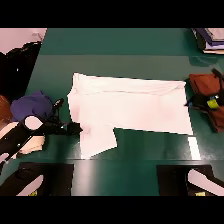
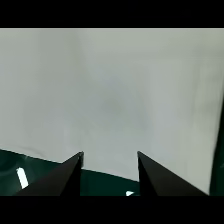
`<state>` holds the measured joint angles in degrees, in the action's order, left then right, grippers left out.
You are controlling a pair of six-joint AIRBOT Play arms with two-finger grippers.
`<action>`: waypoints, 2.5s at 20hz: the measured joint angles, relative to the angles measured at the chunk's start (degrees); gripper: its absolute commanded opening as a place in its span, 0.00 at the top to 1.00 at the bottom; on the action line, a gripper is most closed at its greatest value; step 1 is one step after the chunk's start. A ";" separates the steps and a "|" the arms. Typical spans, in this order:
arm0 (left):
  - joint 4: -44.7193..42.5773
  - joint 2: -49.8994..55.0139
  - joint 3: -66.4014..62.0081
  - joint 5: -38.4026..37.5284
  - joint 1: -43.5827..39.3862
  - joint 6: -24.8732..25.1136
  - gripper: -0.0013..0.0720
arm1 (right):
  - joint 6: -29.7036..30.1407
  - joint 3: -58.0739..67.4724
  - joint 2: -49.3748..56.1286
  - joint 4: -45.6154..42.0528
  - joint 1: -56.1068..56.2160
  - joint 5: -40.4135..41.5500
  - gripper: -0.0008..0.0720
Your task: Fold the shirts.
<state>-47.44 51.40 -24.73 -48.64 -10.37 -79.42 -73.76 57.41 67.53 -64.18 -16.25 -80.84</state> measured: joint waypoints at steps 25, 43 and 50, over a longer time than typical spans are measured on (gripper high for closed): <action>-3.50 -5.64 -2.56 -7.54 -0.11 -1.29 0.95 | 5.97 -22.23 -5.86 -3.39 -16.81 8.87 0.97; -10.56 5.42 -24.76 -7.85 -0.15 -4.48 0.95 | -3.80 -1.20 -3.65 -7.52 0.57 2.08 0.97; -11.04 23.56 -39.01 -0.15 0.85 -2.86 0.95 | -6.58 16.28 13.42 -7.28 3.48 2.56 0.96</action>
<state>-58.48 74.96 -63.75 -48.80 -9.52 -82.28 -80.34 73.69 80.95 -71.46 -12.78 -78.28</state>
